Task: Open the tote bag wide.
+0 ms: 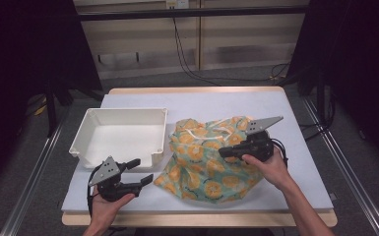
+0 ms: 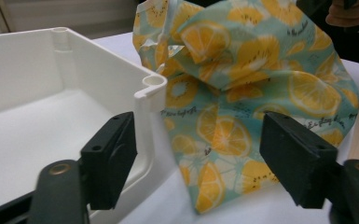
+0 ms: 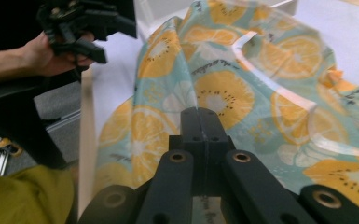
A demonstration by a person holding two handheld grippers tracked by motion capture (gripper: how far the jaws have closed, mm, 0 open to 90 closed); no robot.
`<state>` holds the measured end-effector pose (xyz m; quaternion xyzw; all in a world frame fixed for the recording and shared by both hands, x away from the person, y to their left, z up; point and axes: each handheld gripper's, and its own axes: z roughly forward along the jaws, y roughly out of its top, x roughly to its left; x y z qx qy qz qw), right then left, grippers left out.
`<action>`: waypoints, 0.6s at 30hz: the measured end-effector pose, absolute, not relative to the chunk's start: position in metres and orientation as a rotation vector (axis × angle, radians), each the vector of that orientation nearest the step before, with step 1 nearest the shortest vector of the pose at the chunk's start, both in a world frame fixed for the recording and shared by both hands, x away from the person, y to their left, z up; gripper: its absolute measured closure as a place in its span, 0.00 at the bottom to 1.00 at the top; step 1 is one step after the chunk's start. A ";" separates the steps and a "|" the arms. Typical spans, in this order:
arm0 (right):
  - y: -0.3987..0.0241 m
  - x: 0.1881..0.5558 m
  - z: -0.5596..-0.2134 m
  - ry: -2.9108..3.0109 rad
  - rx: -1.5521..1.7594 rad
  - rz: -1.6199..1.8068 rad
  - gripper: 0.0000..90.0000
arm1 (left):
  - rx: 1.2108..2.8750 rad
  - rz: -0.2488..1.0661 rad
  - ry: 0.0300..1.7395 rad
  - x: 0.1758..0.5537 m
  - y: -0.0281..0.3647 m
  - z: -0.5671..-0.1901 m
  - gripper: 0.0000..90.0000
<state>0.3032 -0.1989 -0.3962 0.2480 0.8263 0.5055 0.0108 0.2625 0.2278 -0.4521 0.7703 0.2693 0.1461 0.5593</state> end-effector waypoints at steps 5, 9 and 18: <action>-0.196 0.287 -0.397 2.581 0.734 1.599 1.00 | 1.808 0.333 0.586 0.261 0.218 -0.441 0.43; -0.192 0.277 -0.397 2.588 0.710 1.613 1.00 | 1.816 0.294 0.541 0.261 0.206 -0.430 0.51; -0.189 0.265 -0.408 2.619 0.705 1.614 1.00 | 1.796 0.264 0.528 0.291 0.176 -0.418 0.52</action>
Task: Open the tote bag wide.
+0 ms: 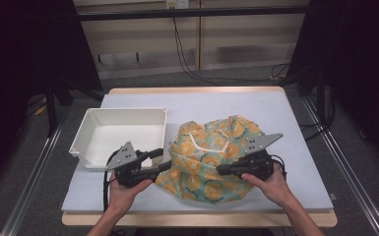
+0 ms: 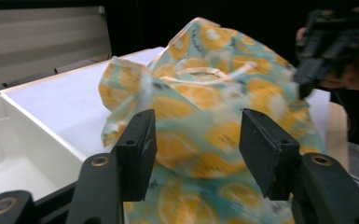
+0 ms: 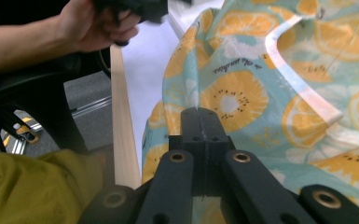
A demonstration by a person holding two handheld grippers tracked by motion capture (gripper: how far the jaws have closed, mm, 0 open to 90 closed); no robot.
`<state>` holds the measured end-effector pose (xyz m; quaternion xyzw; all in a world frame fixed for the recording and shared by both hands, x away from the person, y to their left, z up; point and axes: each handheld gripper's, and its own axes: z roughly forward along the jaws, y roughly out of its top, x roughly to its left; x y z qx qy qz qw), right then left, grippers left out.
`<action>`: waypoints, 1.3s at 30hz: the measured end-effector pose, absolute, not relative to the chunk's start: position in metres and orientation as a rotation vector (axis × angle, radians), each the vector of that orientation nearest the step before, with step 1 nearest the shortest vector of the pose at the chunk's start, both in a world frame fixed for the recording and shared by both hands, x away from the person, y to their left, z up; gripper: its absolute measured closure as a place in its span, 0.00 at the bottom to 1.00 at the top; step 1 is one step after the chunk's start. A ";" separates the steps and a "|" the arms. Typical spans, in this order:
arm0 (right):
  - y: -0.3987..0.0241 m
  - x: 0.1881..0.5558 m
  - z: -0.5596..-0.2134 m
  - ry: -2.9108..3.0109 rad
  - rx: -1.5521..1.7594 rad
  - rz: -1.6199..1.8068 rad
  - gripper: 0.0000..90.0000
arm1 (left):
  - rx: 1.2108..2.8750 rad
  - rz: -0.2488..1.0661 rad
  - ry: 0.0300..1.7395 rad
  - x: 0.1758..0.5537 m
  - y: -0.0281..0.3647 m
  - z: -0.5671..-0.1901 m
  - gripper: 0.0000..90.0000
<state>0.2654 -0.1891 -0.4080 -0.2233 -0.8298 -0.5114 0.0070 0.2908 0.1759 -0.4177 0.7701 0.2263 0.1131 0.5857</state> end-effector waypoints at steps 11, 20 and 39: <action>-0.192 0.260 -0.423 -2.574 -0.704 -1.577 1.00 | 1.784 0.214 0.550 0.335 0.149 -0.416 0.45; -0.197 0.261 -0.433 -2.582 -0.763 -1.569 1.00 | 1.780 0.105 0.478 0.334 0.133 -0.412 1.00; -0.214 0.265 -0.440 -2.617 -0.892 -1.571 1.00 | 2.037 -0.075 0.243 0.266 0.145 -0.448 1.00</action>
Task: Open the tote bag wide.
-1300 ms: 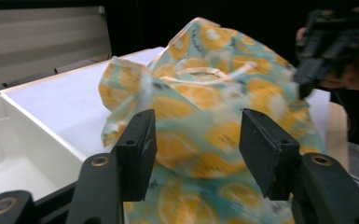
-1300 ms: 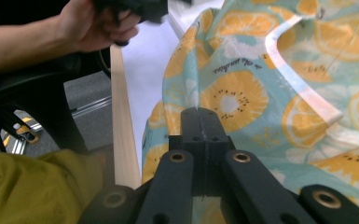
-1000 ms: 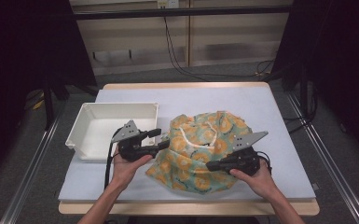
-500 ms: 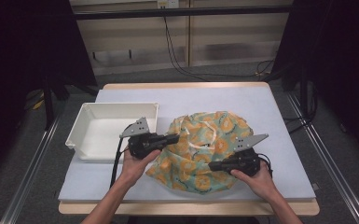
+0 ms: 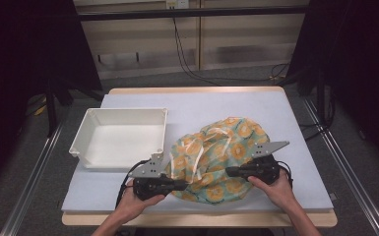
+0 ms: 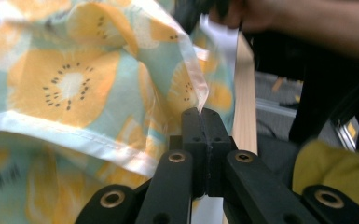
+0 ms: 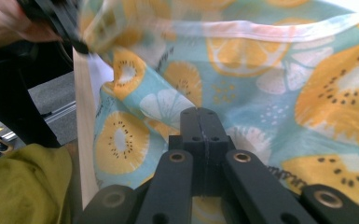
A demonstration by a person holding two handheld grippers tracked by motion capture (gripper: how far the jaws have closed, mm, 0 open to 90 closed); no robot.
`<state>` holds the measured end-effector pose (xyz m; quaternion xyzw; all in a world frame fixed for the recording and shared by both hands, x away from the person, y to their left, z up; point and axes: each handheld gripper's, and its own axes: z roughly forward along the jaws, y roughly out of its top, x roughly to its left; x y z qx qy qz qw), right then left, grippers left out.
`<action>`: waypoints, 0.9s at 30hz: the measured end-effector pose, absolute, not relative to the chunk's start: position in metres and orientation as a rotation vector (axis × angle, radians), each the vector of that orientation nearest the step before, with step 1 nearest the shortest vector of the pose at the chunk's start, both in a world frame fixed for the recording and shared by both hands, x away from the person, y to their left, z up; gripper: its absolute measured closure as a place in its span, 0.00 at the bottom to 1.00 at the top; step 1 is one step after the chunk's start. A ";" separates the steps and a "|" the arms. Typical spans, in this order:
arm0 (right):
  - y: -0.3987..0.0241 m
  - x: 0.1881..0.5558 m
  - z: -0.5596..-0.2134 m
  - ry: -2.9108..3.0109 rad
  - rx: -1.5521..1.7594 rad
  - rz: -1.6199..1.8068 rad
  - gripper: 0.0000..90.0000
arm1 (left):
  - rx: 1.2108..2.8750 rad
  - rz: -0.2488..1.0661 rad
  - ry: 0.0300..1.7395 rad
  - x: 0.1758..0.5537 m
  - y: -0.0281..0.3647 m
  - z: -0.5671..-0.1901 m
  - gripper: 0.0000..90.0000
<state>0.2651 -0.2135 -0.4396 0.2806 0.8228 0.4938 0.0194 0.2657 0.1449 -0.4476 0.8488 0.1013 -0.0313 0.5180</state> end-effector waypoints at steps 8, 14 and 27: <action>-0.226 0.267 -0.414 2.446 0.852 1.610 0.82 | 2.122 -0.073 0.305 0.273 0.144 -0.468 1.00; -0.249 0.287 -0.392 2.360 0.926 1.585 0.66 | 2.123 -0.062 0.312 0.275 0.147 -0.469 1.00; -0.272 0.344 -0.388 2.267 1.102 1.483 0.30 | 2.095 -0.065 0.326 0.276 0.154 -0.467 1.00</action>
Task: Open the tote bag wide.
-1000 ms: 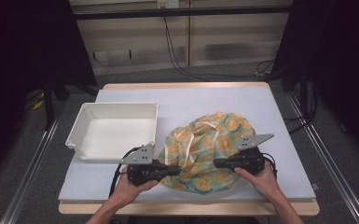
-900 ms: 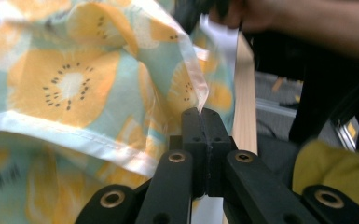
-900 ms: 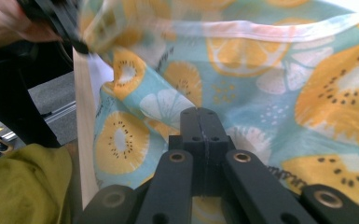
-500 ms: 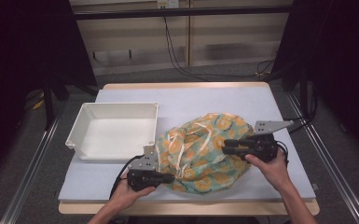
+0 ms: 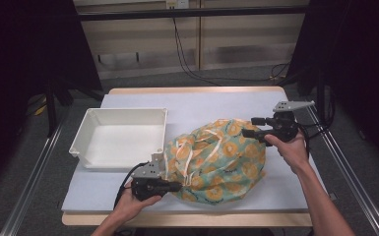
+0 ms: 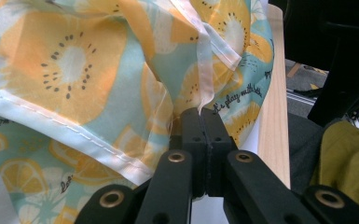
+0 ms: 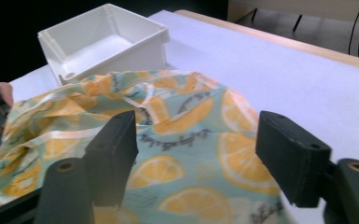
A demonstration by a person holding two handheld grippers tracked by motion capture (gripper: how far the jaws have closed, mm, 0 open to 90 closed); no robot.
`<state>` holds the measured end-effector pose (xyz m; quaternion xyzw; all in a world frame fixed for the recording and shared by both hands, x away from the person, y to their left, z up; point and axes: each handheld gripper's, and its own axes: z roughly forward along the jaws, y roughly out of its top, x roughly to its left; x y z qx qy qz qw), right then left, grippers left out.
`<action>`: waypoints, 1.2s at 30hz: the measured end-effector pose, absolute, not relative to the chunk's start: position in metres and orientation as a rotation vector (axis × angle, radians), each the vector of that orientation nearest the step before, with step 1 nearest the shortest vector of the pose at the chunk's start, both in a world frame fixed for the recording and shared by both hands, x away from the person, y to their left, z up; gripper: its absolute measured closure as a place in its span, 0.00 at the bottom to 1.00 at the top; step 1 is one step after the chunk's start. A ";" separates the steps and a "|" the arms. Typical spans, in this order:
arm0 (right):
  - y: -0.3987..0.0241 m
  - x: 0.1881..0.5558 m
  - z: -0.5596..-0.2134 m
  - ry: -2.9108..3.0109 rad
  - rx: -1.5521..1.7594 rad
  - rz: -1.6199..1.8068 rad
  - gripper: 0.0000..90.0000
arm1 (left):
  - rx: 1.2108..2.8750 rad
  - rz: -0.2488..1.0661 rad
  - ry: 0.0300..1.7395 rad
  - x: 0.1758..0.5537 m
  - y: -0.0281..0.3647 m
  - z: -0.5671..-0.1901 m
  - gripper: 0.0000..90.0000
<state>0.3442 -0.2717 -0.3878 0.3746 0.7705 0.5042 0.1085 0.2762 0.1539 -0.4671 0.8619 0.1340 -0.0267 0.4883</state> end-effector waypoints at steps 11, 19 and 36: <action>-0.252 0.386 -0.402 2.358 1.152 1.441 0.10 | 2.076 -0.087 0.339 0.278 0.155 -0.468 1.00; -0.231 0.387 -0.412 2.484 1.116 1.402 0.49 | 2.058 -0.085 0.353 0.279 0.160 -0.467 1.00; -0.276 0.276 -0.382 2.366 0.880 1.663 1.00 | 2.033 -0.026 0.357 0.263 0.173 -0.454 1.00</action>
